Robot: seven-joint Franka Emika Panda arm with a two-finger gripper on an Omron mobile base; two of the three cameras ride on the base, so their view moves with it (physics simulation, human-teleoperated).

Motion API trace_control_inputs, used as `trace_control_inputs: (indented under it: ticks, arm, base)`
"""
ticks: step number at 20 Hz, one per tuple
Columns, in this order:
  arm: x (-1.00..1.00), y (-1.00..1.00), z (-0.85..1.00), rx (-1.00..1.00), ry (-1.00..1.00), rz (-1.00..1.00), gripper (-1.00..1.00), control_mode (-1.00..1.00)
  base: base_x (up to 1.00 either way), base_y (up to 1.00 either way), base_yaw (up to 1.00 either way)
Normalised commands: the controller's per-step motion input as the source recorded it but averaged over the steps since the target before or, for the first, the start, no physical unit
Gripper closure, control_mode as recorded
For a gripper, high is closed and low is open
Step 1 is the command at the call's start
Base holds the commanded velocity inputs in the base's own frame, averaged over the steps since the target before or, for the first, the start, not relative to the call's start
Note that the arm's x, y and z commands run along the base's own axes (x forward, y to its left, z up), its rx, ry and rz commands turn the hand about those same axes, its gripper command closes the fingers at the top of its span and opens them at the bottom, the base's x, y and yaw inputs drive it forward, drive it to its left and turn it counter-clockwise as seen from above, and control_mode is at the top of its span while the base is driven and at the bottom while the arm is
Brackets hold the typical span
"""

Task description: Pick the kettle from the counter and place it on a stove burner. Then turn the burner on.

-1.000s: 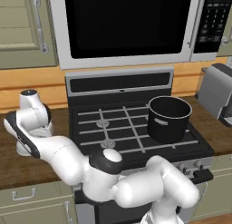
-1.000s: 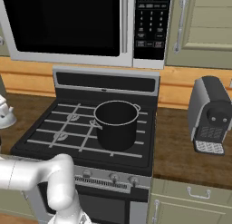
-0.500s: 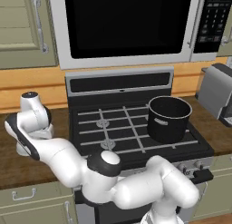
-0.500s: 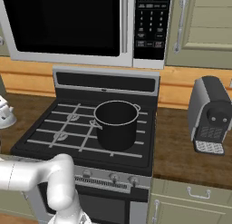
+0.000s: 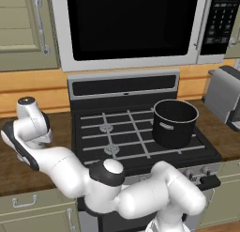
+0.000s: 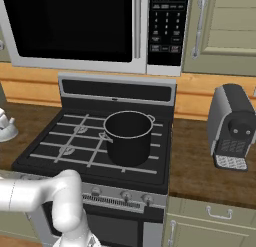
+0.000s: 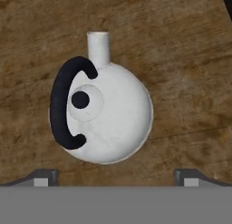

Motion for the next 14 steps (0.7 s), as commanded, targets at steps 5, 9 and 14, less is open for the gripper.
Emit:
trace_control_inputs:
  ticks: [5, 9, 14]
  arm:
    - [0.15, 0.09, 0.00, 0.01, -0.03, 0.14, -1.00, -1.00]
    - [0.29, 0.01, 0.00, 0.00, 0.00, 0.11, -1.00, -1.00]
    - [0.18, 0.00, 0.00, 0.00, 0.00, 0.01, -1.00, -1.00]
  base:
    - [0.00, 0.00, 0.00]
    - [0.00, 0.00, 0.00]
    - [0.00, 0.00, 0.00]
